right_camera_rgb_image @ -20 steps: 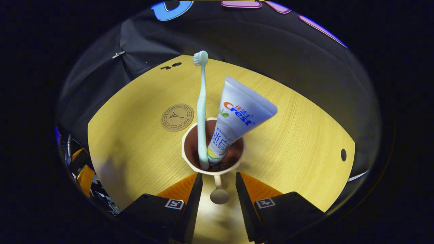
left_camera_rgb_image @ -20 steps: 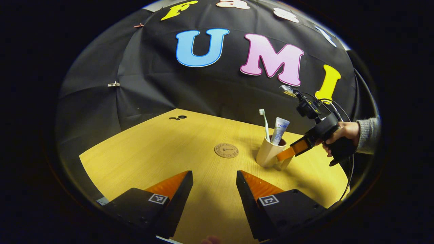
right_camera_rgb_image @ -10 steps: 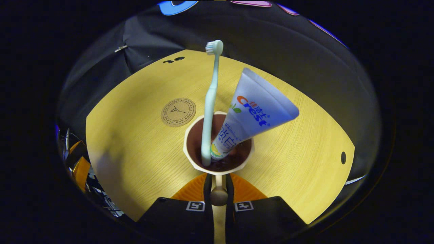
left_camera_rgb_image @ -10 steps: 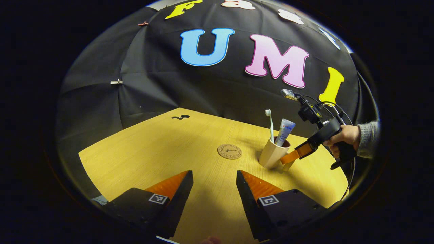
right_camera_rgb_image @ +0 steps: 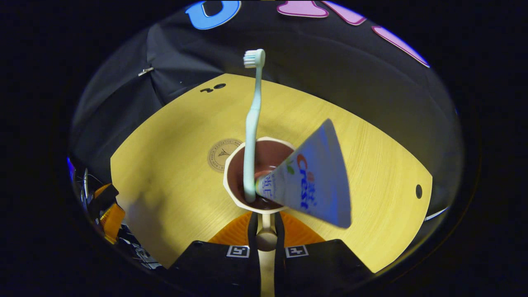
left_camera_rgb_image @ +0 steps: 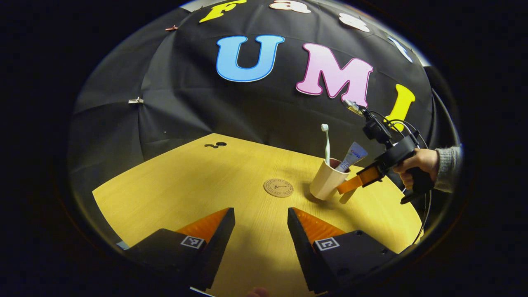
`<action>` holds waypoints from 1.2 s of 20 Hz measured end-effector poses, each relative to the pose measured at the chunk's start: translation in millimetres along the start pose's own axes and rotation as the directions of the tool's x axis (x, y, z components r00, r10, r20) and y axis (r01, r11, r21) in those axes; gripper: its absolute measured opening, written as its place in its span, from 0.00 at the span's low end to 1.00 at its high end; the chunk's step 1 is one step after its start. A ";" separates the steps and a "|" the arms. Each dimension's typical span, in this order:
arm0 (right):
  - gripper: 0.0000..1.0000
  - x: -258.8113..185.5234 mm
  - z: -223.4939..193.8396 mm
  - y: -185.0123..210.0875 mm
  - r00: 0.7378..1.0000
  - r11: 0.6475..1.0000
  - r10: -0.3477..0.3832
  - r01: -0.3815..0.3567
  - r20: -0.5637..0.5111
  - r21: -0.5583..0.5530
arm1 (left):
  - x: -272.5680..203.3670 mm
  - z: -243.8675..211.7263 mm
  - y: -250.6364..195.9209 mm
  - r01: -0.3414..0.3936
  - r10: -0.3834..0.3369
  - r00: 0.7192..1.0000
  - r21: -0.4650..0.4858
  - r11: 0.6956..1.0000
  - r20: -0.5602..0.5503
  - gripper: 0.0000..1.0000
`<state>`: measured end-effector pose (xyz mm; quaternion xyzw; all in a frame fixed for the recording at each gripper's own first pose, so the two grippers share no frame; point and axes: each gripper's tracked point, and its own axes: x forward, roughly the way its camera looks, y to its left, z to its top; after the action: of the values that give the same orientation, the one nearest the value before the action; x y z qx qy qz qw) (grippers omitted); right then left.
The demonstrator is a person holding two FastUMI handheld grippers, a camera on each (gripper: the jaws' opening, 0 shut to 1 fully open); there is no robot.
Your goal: Put the toothbrush and toothpaste on the desktop into the cup, then pick up the cup and place it on the coaster on the desktop.
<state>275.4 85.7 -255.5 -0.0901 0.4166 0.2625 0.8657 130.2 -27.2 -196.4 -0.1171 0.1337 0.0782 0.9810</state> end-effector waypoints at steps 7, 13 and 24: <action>0.16 29.6 39.1 51.6 0.999 0.999 0.038 -0.038 -0.008 -0.037 | -4.6 5.7 33.5 -0.005 0.005 1.000 -0.010 1.000 -0.002 0.82; 0.16 65.2 50.0 73.3 0.998 0.997 0.049 -0.052 -0.043 -0.058 | -2.0 7.6 60.9 -0.037 0.036 0.999 -0.035 0.999 -0.011 0.82; 0.16 84.2 53.2 75.5 0.995 0.996 0.026 -0.033 -0.093 -0.079 | 15.3 17.0 62.3 -0.033 0.032 0.999 -0.059 0.998 -0.017 0.82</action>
<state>314.7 201.5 -281.6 -0.1307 0.4464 0.2875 0.8373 137.4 38.7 -197.8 -0.1447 0.1409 0.0970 0.9746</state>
